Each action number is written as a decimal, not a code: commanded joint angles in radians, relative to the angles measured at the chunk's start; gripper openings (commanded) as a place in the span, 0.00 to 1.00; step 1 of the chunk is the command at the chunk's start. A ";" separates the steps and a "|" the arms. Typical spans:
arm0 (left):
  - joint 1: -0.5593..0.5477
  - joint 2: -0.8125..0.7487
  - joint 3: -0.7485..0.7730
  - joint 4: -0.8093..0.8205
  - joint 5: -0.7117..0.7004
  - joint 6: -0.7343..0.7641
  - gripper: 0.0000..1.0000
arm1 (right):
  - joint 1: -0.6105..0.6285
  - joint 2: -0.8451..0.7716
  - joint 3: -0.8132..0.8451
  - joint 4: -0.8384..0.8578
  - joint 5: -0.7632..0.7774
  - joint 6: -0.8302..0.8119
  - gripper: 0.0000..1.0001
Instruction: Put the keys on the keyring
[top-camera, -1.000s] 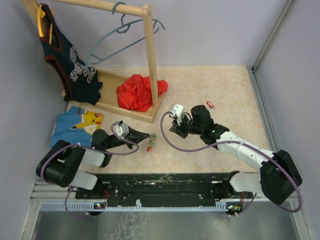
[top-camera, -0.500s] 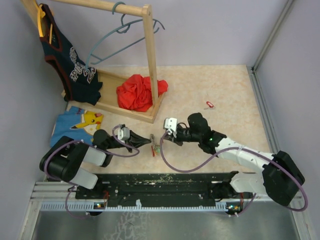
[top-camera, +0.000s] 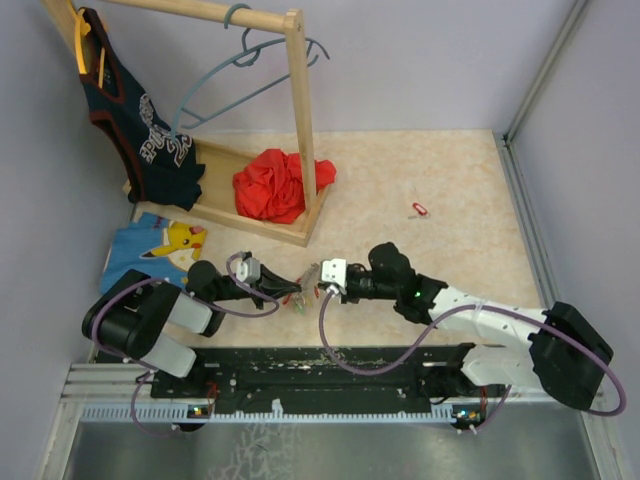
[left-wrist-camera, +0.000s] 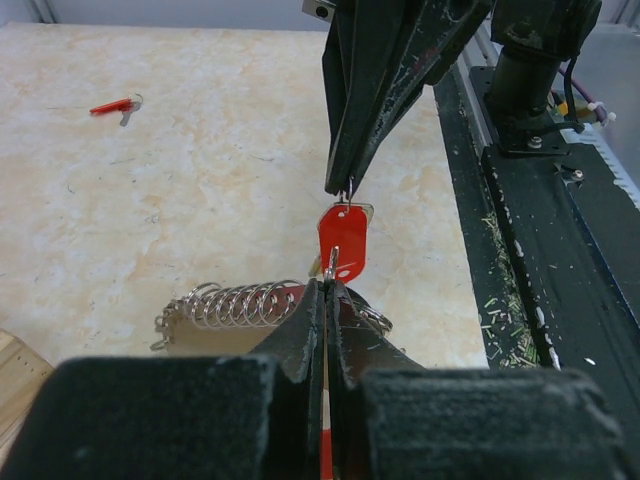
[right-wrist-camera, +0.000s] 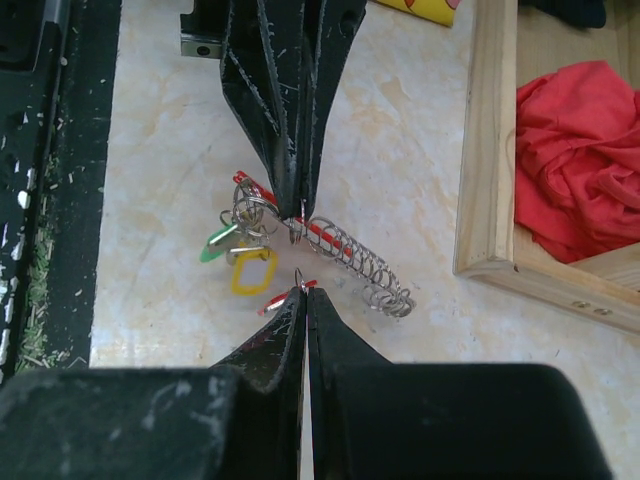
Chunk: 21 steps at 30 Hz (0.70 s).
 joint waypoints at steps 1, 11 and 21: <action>0.006 -0.002 -0.010 0.188 0.013 0.017 0.01 | 0.045 -0.024 -0.017 0.102 0.083 -0.027 0.00; 0.007 0.007 -0.011 0.207 0.015 0.008 0.01 | 0.105 0.006 -0.050 0.176 0.195 -0.036 0.00; 0.006 0.012 -0.013 0.222 0.011 -0.002 0.01 | 0.146 0.041 -0.040 0.184 0.231 -0.031 0.00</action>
